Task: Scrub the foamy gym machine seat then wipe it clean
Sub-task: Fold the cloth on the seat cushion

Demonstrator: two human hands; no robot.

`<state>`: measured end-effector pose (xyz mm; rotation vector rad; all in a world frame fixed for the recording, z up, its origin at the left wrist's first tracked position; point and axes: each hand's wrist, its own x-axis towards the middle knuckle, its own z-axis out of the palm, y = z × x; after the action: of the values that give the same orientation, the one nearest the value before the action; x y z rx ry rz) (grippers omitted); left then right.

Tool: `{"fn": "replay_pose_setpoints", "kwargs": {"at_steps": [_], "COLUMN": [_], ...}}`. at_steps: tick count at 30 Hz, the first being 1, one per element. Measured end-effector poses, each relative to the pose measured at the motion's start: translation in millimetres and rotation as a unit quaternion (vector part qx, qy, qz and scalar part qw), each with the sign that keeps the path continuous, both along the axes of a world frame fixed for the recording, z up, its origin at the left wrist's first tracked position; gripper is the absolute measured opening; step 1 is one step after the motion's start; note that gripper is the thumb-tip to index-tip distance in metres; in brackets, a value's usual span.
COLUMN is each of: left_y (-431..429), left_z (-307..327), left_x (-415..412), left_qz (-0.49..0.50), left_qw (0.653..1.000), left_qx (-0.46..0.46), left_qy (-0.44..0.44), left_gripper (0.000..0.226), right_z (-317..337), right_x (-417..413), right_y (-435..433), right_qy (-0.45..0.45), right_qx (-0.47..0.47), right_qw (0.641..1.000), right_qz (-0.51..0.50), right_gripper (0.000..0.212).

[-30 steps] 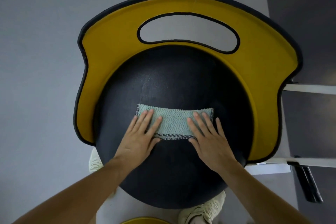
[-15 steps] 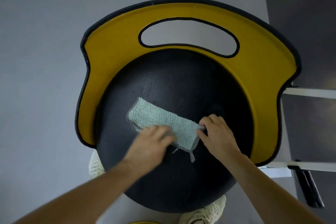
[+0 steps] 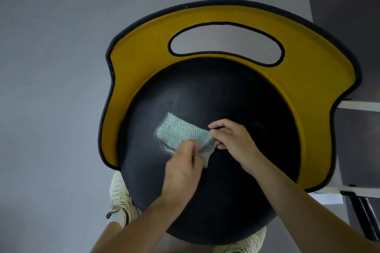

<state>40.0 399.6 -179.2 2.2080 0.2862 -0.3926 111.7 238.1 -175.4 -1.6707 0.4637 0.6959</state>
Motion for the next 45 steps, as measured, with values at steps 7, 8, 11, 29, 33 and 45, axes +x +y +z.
{"fn": "replay_pose_setpoints", "kwargs": {"at_steps": [7,8,11,29,33,45], "left_y": [87.7,91.1,88.5,87.9,74.1,60.8], "left_z": [-29.0,-34.5,-49.5,-44.3,-29.3,-25.7], "left_x": [25.1,27.7,34.7,93.7,87.1,108.9], "left_qz": [-0.025,-0.09,-0.285,-0.423,-0.421,-0.428], "left_qw": [0.982,0.972,0.924,0.83,0.827,0.843], "left_qx": [0.158,0.175,0.189,0.303,0.295,0.316], "left_qy": [-0.1,-0.127,-0.174,-0.204,-0.226,-0.086], "left_gripper": [0.026,0.033,0.053,0.03,0.02,0.024], "right_z": [-29.1,-31.4,-40.0,-29.0,-11.6,-30.4], "right_x": [6.0,0.2,-21.0,-28.7,-30.1,-46.1], "right_y": [68.6,70.7,66.9,55.2,46.6,37.4], "right_qy": [-0.16,-0.218,-0.364,-0.204,-0.129,-0.144], "right_qx": [-0.158,-0.213,-0.345,-0.384,-0.295,-0.255], "right_qw": [0.947,0.913,0.791,0.839,0.915,0.944], "right_qz": [0.228,0.273,0.351,0.327,0.242,0.154], "right_gripper": [0.031,0.032,0.035,0.041,0.031,0.065]}}
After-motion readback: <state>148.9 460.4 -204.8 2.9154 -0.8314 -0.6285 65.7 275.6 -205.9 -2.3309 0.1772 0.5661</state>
